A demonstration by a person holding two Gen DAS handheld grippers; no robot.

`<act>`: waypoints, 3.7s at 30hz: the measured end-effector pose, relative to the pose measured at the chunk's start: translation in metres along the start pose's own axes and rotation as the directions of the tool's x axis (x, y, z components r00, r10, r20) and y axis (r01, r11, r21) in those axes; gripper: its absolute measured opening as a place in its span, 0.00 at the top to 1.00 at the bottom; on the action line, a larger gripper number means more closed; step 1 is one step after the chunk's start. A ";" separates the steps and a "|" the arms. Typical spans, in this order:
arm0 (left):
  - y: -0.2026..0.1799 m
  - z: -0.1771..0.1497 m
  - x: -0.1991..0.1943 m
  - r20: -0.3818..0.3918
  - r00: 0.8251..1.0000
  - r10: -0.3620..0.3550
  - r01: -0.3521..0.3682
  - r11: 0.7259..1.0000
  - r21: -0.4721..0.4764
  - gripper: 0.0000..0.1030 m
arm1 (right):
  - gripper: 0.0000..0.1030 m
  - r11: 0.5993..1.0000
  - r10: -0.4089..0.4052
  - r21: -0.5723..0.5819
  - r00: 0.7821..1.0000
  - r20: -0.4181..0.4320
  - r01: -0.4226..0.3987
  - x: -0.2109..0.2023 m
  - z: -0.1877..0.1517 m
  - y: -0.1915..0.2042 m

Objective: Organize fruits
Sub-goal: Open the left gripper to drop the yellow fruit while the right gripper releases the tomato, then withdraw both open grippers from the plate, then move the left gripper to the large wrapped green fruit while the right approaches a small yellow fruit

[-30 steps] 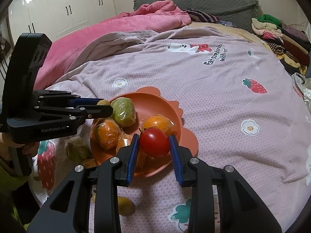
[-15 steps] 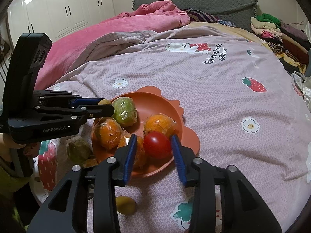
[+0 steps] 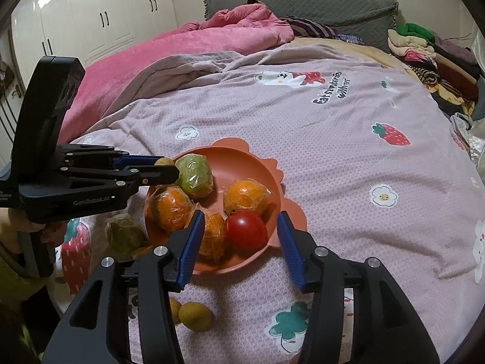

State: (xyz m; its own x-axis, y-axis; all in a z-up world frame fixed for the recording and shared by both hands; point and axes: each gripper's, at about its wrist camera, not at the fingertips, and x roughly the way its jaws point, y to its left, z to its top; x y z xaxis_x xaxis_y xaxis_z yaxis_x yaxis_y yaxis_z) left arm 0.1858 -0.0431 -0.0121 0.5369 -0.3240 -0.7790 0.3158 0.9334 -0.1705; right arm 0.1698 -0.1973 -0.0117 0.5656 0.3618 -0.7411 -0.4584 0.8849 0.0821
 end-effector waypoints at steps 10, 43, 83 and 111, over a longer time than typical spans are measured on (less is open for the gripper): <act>0.001 -0.001 -0.002 0.008 1.000 -0.001 0.001 1.000 -0.009 0.84 | 0.47 1.000 -0.007 -0.003 1.000 0.002 0.007 -0.003 0.000 0.001; 0.007 -0.012 -0.054 0.094 0.994 0.048 -0.043 0.997 -0.062 0.32 | 0.23 0.998 -0.060 0.009 0.997 0.042 0.059 -0.033 -0.005 0.008; 0.001 -0.039 -0.101 0.117 0.988 0.100 -0.092 0.993 -0.072 0.10 | 0.14 0.999 -0.052 -0.008 0.998 0.047 0.052 -0.071 -0.036 0.039; 0.001 -0.067 -0.106 0.071 0.989 0.131 -0.126 0.989 -0.072 0.10 | 0.14 1.000 -0.010 -0.005 1.000 -0.006 0.010 -0.071 -0.066 0.053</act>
State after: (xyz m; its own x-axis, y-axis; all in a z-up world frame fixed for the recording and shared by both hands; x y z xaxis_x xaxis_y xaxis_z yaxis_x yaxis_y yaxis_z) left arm 0.0772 0.0022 0.0299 0.6281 -0.2091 -0.7495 0.1886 0.9754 -0.1141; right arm 0.0603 -0.1951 0.0012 0.5665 0.3510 -0.7455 -0.4557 0.8873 0.0714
